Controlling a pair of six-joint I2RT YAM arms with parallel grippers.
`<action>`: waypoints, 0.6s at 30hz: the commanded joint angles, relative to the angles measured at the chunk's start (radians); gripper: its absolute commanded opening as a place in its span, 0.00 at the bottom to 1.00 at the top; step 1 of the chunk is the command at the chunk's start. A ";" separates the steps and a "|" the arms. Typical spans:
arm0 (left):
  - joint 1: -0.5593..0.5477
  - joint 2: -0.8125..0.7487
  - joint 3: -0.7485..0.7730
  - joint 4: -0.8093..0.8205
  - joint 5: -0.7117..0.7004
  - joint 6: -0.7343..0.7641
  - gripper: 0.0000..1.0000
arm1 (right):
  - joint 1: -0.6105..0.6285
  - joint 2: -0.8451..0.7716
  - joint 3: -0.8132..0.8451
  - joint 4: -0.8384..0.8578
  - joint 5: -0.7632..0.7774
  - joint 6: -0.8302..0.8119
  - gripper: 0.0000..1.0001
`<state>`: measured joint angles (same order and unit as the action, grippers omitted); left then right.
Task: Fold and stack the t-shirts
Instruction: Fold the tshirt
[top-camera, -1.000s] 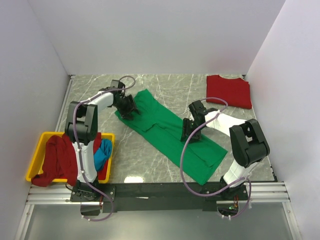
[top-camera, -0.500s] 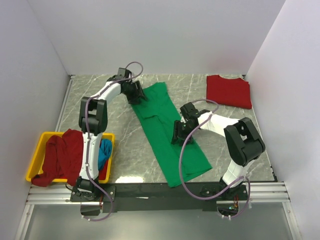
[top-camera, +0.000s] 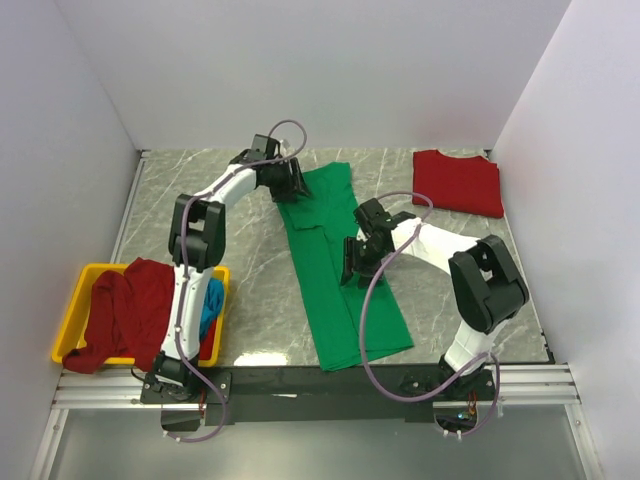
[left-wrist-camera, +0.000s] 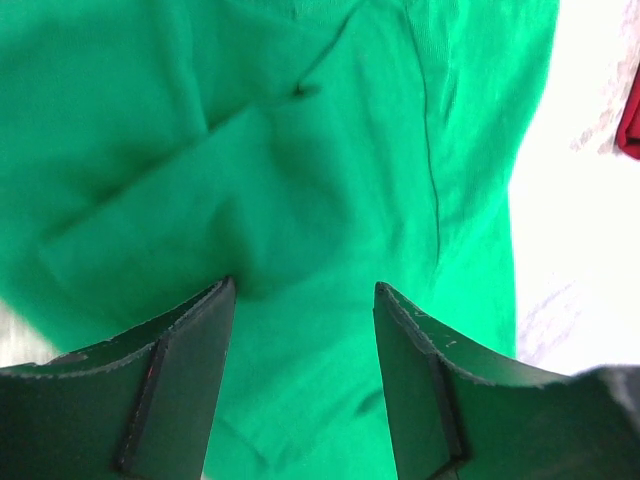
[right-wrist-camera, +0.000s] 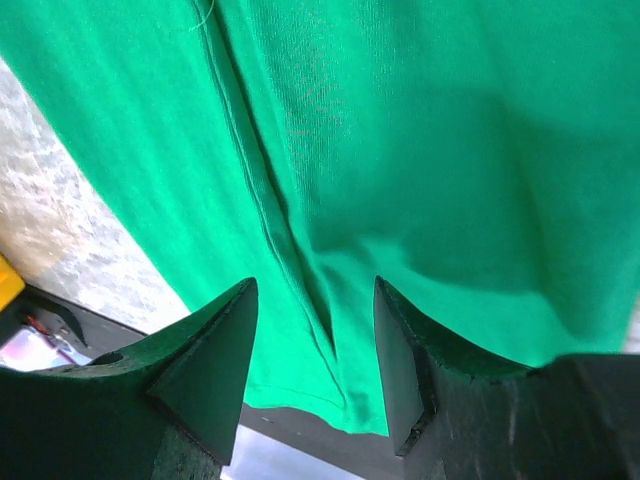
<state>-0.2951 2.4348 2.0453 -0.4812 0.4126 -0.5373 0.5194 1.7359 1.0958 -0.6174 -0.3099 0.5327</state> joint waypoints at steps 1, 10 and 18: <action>-0.003 -0.156 -0.049 0.045 0.011 -0.015 0.64 | 0.004 -0.071 0.013 -0.041 0.028 -0.045 0.57; -0.027 -0.204 -0.154 -0.043 0.014 -0.125 0.64 | 0.011 -0.096 -0.091 0.034 0.005 -0.039 0.57; -0.027 -0.100 -0.129 -0.108 0.008 -0.127 0.63 | 0.033 -0.049 -0.117 0.093 -0.049 -0.007 0.57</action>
<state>-0.3225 2.2868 1.8832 -0.5472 0.4141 -0.6510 0.5415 1.6783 0.9833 -0.5747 -0.3267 0.5091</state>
